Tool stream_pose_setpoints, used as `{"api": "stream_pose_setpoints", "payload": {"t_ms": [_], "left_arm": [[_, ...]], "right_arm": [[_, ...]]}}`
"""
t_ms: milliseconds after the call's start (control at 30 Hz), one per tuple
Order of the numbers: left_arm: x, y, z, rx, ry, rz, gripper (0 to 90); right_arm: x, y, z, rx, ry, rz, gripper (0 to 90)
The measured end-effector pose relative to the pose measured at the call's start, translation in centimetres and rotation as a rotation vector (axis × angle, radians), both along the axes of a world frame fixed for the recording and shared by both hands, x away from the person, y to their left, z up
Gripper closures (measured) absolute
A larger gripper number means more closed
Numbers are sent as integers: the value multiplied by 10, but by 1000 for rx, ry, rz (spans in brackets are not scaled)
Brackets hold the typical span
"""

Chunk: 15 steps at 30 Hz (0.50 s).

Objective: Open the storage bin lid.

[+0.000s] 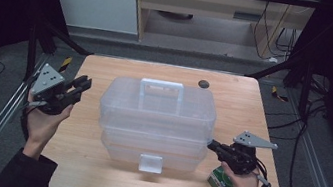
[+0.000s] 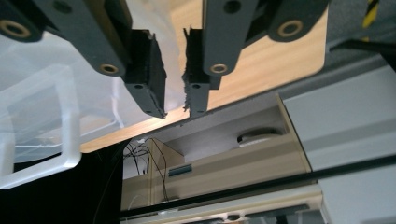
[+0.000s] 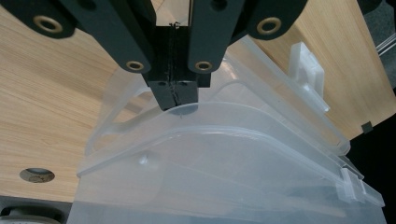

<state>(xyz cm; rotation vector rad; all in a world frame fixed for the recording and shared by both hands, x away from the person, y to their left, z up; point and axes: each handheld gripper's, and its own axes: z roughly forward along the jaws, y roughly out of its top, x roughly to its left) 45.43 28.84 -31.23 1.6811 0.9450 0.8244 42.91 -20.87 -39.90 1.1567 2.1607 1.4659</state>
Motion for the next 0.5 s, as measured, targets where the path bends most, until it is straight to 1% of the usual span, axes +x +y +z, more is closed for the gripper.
{"api": "stream_pose_setpoints", "payload": {"t_ms": [67, 100, 167, 200, 267, 300, 333, 433, 467, 500], "left_arm": [[-3, 8, -6, -10, 6, 16, 808], [-5, 12, -11, -16, 16, 25, 824], [-7, 18, -18, -20, 26, 39, 853], [-9, 21, -23, -22, 41, 42, 867], [-11, 25, -30, -24, 53, 51, 887], [-11, 25, -30, -24, 53, 51, 891], [-13, 27, -37, -33, 63, 52, 893], [-15, 28, -48, -24, 91, 40, 895], [-15, 27, -54, -20, 107, 33, 895], [-14, 26, -58, -5, 127, 25, 895]], "right_arm": [[0, 0, 0, 0, 2, 0, 900], [0, 0, 0, 0, 1, 0, 899], [0, 0, 0, 0, 1, -1, 899], [0, 0, 0, -1, 1, 0, 899], [0, 0, 0, 0, 1, 0, 900], [0, 0, 0, 2, 3, 1, 899], [0, 0, 0, 1, 2, 1, 900], [0, 0, 0, -1, 2, 1, 899], [0, 0, 0, 1, 2, 1, 899], [0, 0, 0, -1, 2, 2, 900]]}}
